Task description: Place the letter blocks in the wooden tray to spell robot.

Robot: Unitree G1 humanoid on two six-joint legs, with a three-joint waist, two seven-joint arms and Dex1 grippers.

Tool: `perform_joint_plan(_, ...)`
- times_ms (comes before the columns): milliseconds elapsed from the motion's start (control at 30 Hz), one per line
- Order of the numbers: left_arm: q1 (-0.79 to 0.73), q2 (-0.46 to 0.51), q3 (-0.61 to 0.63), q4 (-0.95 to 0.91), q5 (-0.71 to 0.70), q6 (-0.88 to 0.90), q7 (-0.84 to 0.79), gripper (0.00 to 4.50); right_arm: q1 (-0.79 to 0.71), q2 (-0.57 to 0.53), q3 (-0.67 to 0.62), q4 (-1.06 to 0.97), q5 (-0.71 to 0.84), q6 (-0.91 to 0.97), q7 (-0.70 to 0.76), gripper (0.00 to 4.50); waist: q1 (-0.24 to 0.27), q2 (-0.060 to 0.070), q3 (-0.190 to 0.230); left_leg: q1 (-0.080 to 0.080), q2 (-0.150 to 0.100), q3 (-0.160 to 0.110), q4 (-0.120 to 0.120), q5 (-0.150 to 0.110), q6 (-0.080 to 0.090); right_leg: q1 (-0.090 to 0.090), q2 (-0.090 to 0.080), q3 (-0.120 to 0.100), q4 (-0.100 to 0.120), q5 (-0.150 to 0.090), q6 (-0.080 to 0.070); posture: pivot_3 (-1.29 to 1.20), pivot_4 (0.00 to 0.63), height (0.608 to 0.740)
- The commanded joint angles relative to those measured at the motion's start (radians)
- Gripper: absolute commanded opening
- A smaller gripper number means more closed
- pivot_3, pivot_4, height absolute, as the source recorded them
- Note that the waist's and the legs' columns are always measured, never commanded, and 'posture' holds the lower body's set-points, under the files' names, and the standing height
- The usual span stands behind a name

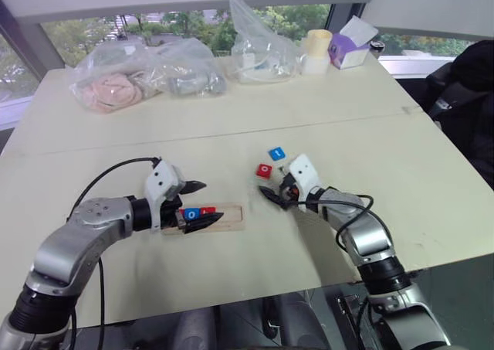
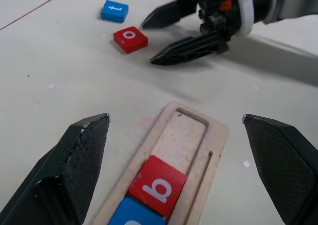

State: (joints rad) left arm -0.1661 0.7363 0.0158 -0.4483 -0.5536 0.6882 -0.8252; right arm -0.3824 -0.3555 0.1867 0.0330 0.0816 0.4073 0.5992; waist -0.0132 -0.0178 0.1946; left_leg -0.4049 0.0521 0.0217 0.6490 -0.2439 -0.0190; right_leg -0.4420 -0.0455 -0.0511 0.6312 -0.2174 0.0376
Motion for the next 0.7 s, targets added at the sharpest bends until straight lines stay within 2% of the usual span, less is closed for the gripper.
perform_joint_plan(33, -0.001, 0.009, 0.019, -0.019, 0.003, -0.02, -0.004, 4.5, -0.005, -0.022, 0.016, 0.048, 0.005, -0.097, 0.083, 4.46, 0.0, 0.0, 0.0, 0.0, 0.0, 0.0, 0.0, 0.0, 0.0, 0.0, 0.0, 0.0, 0.0, 0.0, 0.0, 0.0, 0.15, 0.74)
perform_joint_plan(233, -0.009, 0.01, 0.016, -0.009, 0.008, -0.022, -0.005, 4.5, -0.098, -0.003, -0.005, 0.246, 0.038, -0.203, 0.186, 4.46, -0.002, 0.0, 0.0, 0.0, 0.0, 0.0, 0.0, 0.0, 0.0, 0.0, 0.0, 0.0, 0.0, 0.0, 0.0, 0.0, 0.15, 0.74)
perform_joint_plan(367, -0.008, 0.011, 0.014, -0.01, 0.016, -0.022, 0.0, 4.5, -0.235, 0.033, -0.013, 0.519, 0.013, -0.3, 0.206, 4.46, -0.009, 0.0, 0.0, 0.001, 0.0, 0.0, 0.0, 0.0, 0.0, 0.0, 0.001, 0.0, 0.001, 0.001, -0.001, 0.0, 0.15, 0.74)
perform_joint_plan(500, 0.007, 0.01, 0.023, -0.024, 0.017, -0.015, 0.01, 4.5, -0.326, 0.071, -0.025, 0.689, 0.026, -0.343, 0.256, 4.46, -0.006, 0.0, 0.0, 0.004, 0.0, 0.0, 0.0, 0.0, 0.0, 0.002, 0.001, 0.001, 0.001, 0.002, -0.002, 0.0, 0.15, 0.74)
perform_joint_plan(600, 0.02, 0.009, 0.032, -0.035, 0.02, -0.013, 0.022, 4.5, -0.363, 0.088, -0.031, 0.738, 0.03, -0.354, 0.302, 3.58, -0.007, 0.0, 0.0, 0.005, 0.0, 0.001, 0.0, 0.0, 0.0, 0.003, 0.001, 0.002, 0.001, 0.002, -0.002, 0.0, 0.15, 0.74)
perform_joint_plan(700, 0.03, 0.01, 0.04, -0.039, 0.017, -0.013, 0.031, 4.5, -0.356, 0.085, -0.027, 0.723, 0.027, -0.345, 0.339, 2.03, -0.006, 0.0, 0.0, 0.005, 0.0, 0.001, -0.001, 0.0, 0.0, 0.003, 0.001, 0.003, 0.001, 0.002, -0.001, 0.0, 0.15, 0.74)
